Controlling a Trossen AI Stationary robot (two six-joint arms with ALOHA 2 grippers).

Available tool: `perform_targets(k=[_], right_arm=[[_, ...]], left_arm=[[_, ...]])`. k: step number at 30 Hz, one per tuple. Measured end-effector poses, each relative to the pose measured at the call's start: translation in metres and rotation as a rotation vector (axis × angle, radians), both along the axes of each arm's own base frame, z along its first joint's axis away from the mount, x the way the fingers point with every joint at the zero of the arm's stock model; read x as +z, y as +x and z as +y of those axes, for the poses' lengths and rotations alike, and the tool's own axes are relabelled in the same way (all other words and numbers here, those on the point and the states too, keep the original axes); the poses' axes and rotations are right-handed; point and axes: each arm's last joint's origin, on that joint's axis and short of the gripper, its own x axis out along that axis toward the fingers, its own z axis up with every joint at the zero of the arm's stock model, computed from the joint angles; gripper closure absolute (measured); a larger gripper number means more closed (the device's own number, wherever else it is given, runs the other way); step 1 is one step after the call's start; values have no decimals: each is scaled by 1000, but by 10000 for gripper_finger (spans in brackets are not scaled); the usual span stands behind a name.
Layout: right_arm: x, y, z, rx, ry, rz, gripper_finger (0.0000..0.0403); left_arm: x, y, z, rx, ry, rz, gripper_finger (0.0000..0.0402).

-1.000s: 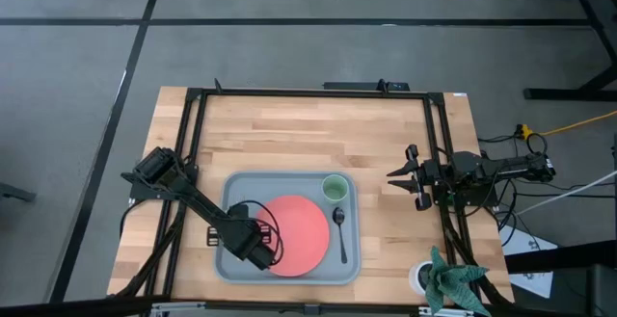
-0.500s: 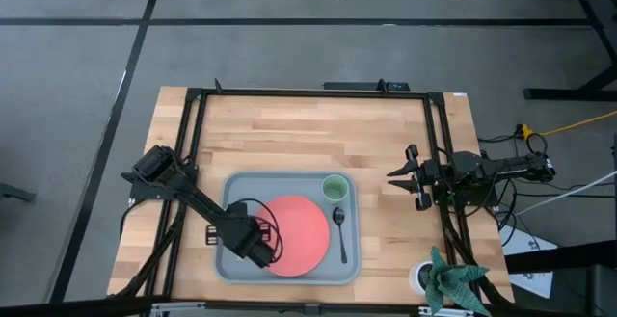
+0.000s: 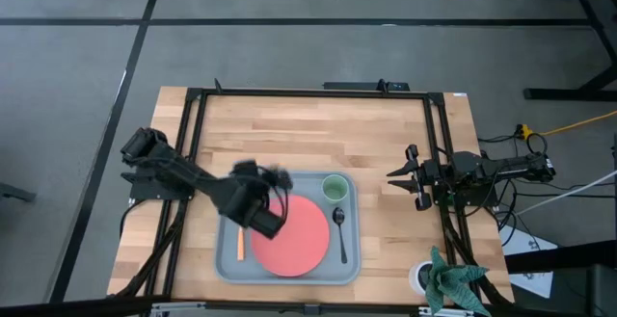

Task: Pick and place plate/cup/fork/spoon on tray
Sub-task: Return to Home Position

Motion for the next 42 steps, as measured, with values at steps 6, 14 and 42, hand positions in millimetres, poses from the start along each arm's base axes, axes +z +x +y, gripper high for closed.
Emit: perform_targets(k=[6,14,42], right_arm=[[0,0,0,0,1,0,308],[0,0,0,0,-1,0,308],[0,0,0,0,0,0,308]], left_arm=[[42,23,32,78,628,-264,321],[54,50,78,28,360,-18,321],[133,118,208,-1153,1199,-272,321]])
